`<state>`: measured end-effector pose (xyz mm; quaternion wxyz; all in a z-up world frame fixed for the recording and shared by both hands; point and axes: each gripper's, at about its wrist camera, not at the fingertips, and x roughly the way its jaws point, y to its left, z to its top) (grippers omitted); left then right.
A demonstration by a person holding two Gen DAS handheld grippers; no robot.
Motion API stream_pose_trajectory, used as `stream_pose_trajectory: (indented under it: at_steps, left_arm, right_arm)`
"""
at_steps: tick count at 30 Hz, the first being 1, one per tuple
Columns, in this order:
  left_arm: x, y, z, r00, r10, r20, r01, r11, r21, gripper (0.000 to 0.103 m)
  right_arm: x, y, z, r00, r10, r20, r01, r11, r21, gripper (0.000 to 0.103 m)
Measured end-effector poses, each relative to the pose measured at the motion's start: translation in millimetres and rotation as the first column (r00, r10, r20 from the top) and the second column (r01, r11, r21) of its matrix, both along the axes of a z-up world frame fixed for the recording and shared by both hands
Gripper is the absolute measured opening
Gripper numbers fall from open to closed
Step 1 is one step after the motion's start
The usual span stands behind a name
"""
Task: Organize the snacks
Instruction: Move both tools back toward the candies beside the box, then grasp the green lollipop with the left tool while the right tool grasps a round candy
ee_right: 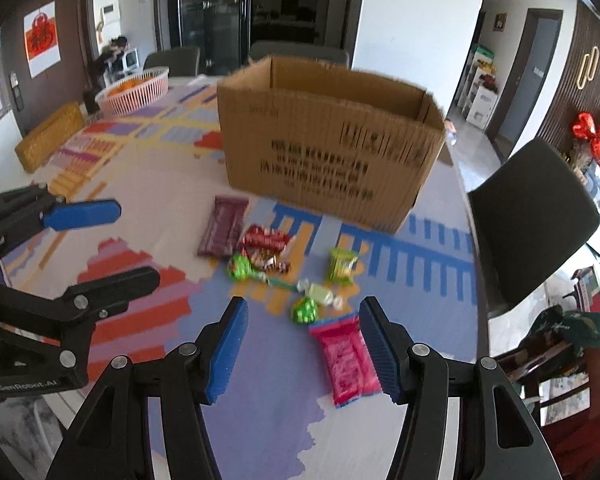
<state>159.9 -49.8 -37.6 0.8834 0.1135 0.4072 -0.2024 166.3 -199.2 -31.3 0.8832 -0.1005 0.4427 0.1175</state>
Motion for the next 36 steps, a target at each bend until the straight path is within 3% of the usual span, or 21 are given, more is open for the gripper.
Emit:
stream_pose_trajectory:
  at_steps: [11,26,36]
  left_arm:
    - [26.5,-2.5,-33.1,0.996,-0.047,-0.077,0.045,0.999,-0.030,0.058]
    - [58.7,-8.8,-65.9,0.983,-0.099,-0.154,0.088,0.993,-0.077,0.039]
    - [74.2,-17.0,-82.8,0.973,-0.096,-0.209,0.075,0.991,-0.108,0.033]
  right_arm:
    - [25.8,-2.8,-45.9,0.993,-0.012,-0.118,0.010,1.000,-0.018,0.058]
    - [55.3,-2.0,-76.0,0.984,0.009,-0.180,-0.008,1.000,0.005,0.049]
    - [63.6,-6.0,-85.8,0.982,0.004,-0.190,0.002,0.999,0.032,0.045]
